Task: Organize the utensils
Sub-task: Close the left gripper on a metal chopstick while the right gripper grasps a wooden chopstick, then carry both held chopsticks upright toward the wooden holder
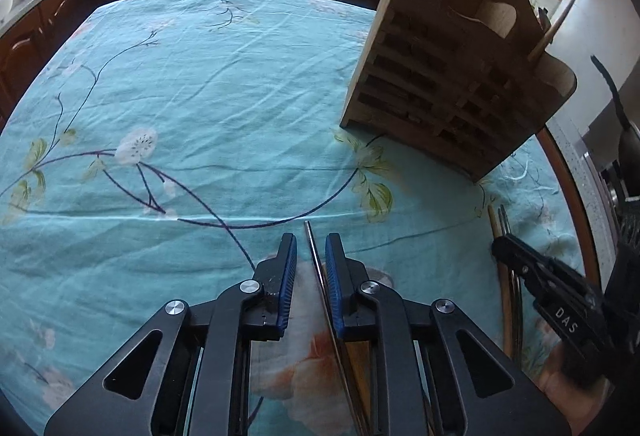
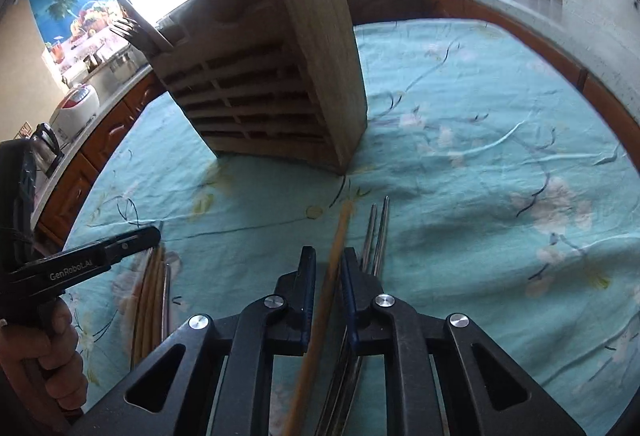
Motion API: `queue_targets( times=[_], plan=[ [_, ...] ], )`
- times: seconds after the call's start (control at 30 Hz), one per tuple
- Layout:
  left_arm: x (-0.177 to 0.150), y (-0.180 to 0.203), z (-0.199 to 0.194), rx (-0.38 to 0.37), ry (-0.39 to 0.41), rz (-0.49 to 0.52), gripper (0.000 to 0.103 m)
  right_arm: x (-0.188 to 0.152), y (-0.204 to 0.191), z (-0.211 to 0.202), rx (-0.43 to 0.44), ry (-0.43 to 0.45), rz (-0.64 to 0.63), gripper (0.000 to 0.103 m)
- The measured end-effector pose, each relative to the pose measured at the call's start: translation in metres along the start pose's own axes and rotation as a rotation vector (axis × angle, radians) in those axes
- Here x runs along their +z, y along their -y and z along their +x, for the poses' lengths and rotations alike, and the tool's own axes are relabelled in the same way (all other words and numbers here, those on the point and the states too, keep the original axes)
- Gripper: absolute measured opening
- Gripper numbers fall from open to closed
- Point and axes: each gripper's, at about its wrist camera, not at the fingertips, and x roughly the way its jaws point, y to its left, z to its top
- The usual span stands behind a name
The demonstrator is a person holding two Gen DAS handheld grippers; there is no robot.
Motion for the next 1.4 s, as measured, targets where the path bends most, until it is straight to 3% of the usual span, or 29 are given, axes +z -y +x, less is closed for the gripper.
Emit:
queue_targets(
  times=[0.23,0.43,0.6,1.1,1.4],
  plan=[
    [-0.002,0.007,0.001,0.006,-0.013,0.091,0.007,0.009,-0.009,0.011,-0.038,-0.008,-0.056,0.013],
    [-0.003,0.005,-0.001,0.005,-0.009,0.1,0.003,0.009,-0.012,0.013,-0.067,0.001,-0.075,0.007],
    [-0.01,-0.003,-0.018,-0.02,0.013,0.073,0.003,0.009,-0.009,0.0,-0.022,0.032,-0.026,0.006],
    [-0.014,-0.01,-0.141,-0.136,0.245,0.024,0.003,0.016,-0.03,-0.106,0.125,0.236,-0.003,0.005],
    [-0.011,-0.004,-0.197,-0.164,0.363,0.048,0.003,0.024,-0.036,-0.16,0.147,0.353,-0.015,0.005]
  ],
)
